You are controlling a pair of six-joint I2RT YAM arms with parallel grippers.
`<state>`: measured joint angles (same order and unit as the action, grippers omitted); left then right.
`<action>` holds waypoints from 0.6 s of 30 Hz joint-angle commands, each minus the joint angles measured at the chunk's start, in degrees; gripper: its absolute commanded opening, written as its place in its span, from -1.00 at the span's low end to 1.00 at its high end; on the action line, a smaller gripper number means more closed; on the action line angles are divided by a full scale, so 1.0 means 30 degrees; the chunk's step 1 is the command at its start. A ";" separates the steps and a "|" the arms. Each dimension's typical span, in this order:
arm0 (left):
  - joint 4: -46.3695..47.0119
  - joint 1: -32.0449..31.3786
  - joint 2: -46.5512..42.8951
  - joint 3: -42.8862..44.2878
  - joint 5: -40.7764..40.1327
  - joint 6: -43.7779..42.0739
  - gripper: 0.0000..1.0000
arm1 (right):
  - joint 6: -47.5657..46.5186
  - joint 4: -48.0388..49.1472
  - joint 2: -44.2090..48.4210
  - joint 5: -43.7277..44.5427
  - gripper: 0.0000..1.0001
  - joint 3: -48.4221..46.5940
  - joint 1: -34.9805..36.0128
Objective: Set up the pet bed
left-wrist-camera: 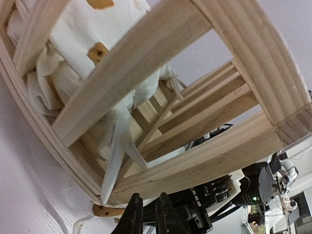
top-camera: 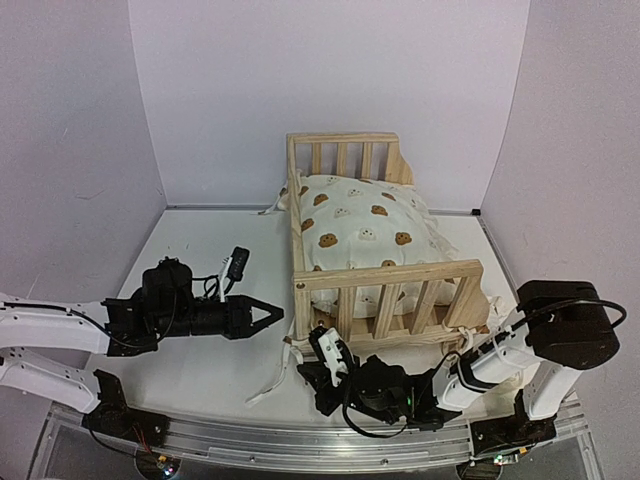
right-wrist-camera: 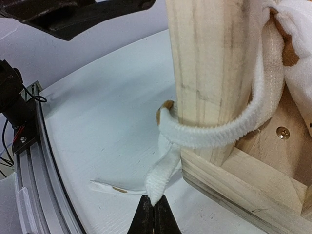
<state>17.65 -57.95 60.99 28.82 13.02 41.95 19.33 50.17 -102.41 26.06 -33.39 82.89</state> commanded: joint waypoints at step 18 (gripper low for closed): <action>0.2685 0.0435 0.5498 0.1244 0.4205 -0.0367 -0.81 | -0.1296 0.0239 0.1186 0.0302 -1.00 -0.1235 -0.0611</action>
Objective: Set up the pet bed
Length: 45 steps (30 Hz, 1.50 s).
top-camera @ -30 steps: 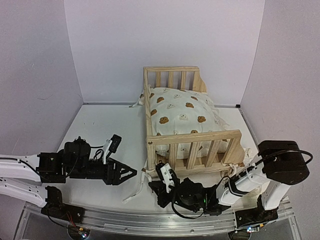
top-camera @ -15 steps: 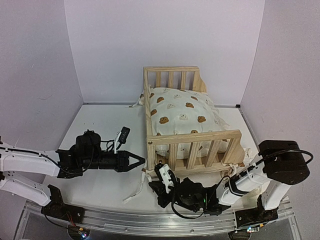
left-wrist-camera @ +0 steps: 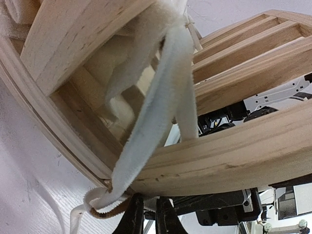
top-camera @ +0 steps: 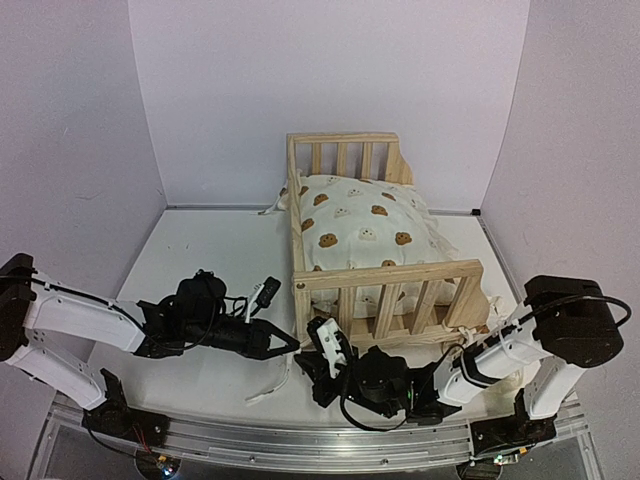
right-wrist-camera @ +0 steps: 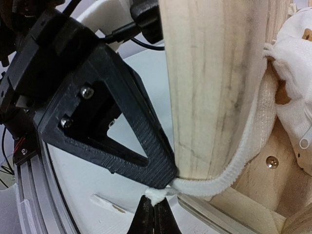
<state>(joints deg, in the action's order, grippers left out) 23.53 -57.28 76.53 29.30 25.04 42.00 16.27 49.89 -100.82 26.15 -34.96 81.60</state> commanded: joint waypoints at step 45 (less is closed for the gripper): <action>-0.3888 0.0403 0.1592 0.2859 0.1193 -0.8428 -0.40 | 0.0596 -0.0249 0.1457 0.0083 -1.00 0.0680 -0.0424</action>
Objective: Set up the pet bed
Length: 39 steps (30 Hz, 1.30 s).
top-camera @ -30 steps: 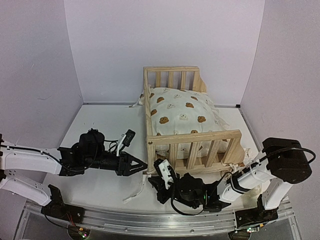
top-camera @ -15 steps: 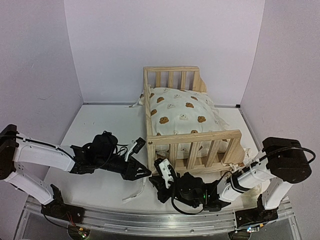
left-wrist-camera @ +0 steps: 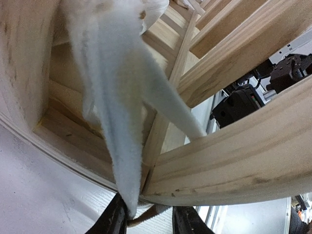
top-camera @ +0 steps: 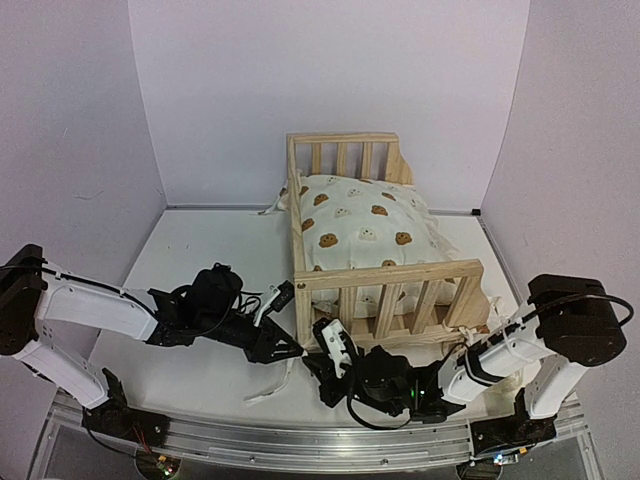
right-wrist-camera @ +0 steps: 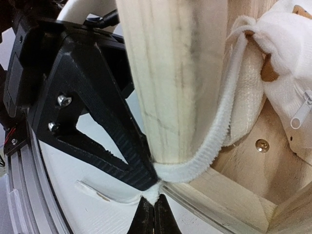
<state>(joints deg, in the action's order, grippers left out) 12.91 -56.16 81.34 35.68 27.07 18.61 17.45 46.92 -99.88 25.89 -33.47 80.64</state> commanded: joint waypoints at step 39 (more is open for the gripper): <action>-0.3622 0.0029 -0.2506 0.0945 0.3088 -0.0371 -1.00 | -0.3954 0.6023 -0.0883 0.1144 -1.00 -0.1133 -0.0102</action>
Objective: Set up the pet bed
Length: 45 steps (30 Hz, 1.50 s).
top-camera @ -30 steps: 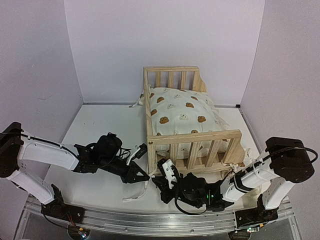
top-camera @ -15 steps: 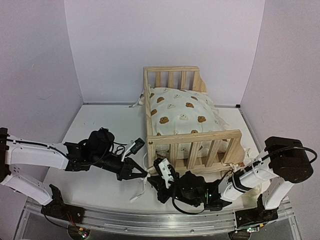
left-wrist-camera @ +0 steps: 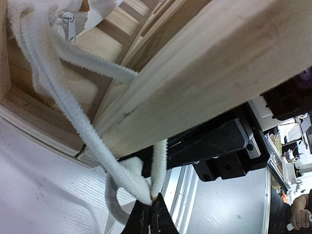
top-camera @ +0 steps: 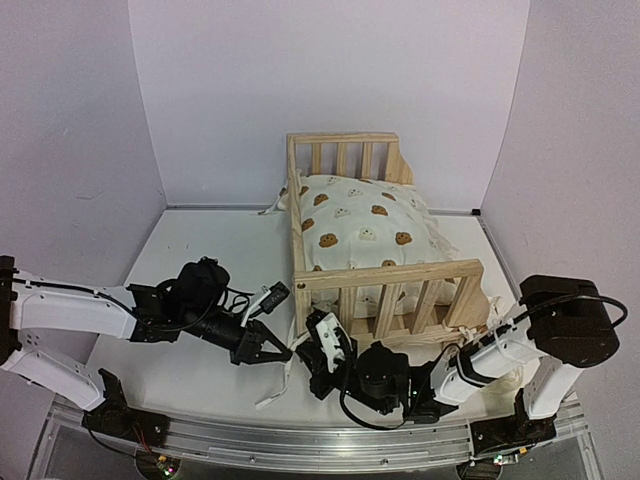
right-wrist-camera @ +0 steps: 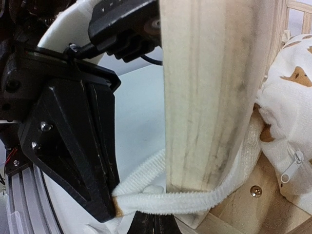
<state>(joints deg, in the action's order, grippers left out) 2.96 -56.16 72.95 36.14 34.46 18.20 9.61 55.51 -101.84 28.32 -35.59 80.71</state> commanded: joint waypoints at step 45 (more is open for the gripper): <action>-0.2041 -0.0189 -0.0924 0.3070 -0.2506 0.5742 -0.68 | -0.3781 0.7896 -0.1758 0.1077 -1.00 0.0239 -0.0261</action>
<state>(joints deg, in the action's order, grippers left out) -5.76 -56.31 69.58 43.79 25.10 34.02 -0.89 75.55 -106.96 29.17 -33.36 80.73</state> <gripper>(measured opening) 0.136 0.022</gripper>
